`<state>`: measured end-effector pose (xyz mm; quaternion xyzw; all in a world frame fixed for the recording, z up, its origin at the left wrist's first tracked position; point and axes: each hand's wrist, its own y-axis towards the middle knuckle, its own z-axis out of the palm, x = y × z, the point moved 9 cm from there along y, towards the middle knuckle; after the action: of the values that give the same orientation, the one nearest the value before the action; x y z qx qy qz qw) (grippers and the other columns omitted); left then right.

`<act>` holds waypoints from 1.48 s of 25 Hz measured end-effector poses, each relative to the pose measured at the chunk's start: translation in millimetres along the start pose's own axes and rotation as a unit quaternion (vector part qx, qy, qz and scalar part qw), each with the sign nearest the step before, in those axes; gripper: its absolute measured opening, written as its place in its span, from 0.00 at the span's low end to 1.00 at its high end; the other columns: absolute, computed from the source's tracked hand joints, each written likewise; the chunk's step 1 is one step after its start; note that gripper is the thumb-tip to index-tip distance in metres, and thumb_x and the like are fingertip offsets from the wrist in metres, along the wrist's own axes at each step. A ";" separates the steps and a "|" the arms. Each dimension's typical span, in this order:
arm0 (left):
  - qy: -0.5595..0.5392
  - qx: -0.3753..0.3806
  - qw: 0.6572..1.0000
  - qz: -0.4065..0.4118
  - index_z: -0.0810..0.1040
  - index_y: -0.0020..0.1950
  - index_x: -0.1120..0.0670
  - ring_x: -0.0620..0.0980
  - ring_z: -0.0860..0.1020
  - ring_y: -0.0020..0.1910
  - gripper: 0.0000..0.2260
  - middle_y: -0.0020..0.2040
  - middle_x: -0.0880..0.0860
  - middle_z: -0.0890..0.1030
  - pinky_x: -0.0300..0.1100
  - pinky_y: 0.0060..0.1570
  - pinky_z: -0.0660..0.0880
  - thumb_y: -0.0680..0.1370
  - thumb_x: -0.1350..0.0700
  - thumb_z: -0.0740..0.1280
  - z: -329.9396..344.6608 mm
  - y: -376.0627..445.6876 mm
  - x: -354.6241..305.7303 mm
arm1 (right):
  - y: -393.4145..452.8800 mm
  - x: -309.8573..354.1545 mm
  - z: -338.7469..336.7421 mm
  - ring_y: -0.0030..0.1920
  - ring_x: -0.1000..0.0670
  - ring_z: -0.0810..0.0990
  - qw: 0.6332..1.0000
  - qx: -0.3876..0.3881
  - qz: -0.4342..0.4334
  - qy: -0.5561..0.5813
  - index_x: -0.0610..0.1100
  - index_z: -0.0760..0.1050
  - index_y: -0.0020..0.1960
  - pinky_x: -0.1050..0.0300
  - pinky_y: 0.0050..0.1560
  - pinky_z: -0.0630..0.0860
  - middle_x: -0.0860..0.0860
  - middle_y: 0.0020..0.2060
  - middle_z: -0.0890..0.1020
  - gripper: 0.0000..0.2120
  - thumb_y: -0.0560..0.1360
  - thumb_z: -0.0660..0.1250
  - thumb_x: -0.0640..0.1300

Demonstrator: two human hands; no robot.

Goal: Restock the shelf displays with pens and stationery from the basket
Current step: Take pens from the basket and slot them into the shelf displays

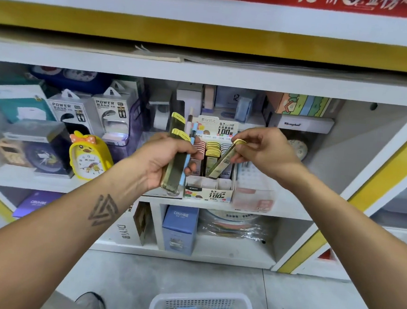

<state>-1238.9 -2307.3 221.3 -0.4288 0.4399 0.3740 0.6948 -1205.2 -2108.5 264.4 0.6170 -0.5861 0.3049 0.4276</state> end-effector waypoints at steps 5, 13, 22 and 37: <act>0.015 0.015 1.000 -0.013 0.79 0.46 0.63 0.54 0.77 0.26 0.04 0.38 0.63 0.82 0.39 0.24 0.72 0.75 0.69 0.66 3.3 -2.7 5.2 | -0.9 20.8 16.2 0.39 0.50 0.82 0.957 -0.045 -0.111 -0.263 0.49 0.82 0.58 0.55 0.45 0.77 0.57 0.34 0.82 0.09 0.78 0.70 0.44; 0.043 0.084 0.995 -0.017 0.79 0.46 0.64 0.55 0.76 0.26 0.03 0.36 0.63 0.80 0.39 0.25 0.72 0.75 0.69 0.66 16.1 -8.0 10.2 | -4.5 28.4 46.8 0.48 0.46 0.81 0.913 -0.005 -0.214 -0.348 0.40 0.83 0.53 0.52 0.50 0.77 0.49 0.48 0.84 0.07 0.80 0.66 0.38; 0.031 0.139 0.989 -0.034 0.79 0.53 0.63 0.61 0.83 0.34 0.06 0.43 0.66 0.83 0.43 0.30 0.79 0.77 0.65 0.69 48.2 -13.2 19.7 | -4.5 -1.0 6.5 0.31 0.51 0.80 0.978 -0.013 0.062 0.201 0.37 0.81 0.51 0.61 0.29 0.75 0.44 0.35 0.85 0.05 0.75 0.72 0.34; 0.012 0.103 0.994 -0.032 0.78 0.53 0.63 0.59 0.81 0.30 0.06 0.37 0.63 0.81 0.42 0.26 0.76 0.77 0.67 0.67 66.1 0.7 28.4 | -12.1 -6.0 -66.6 0.36 0.50 0.86 0.985 -0.157 -0.047 -0.058 0.43 0.76 0.48 0.49 0.43 0.85 0.45 0.37 0.85 0.06 0.77 0.71 0.35</act>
<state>-1210.9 -2241.9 210.9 -0.3737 0.4705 0.2990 0.7413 -1185.7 -2047.4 287.0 0.5855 -0.6211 0.1525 0.4982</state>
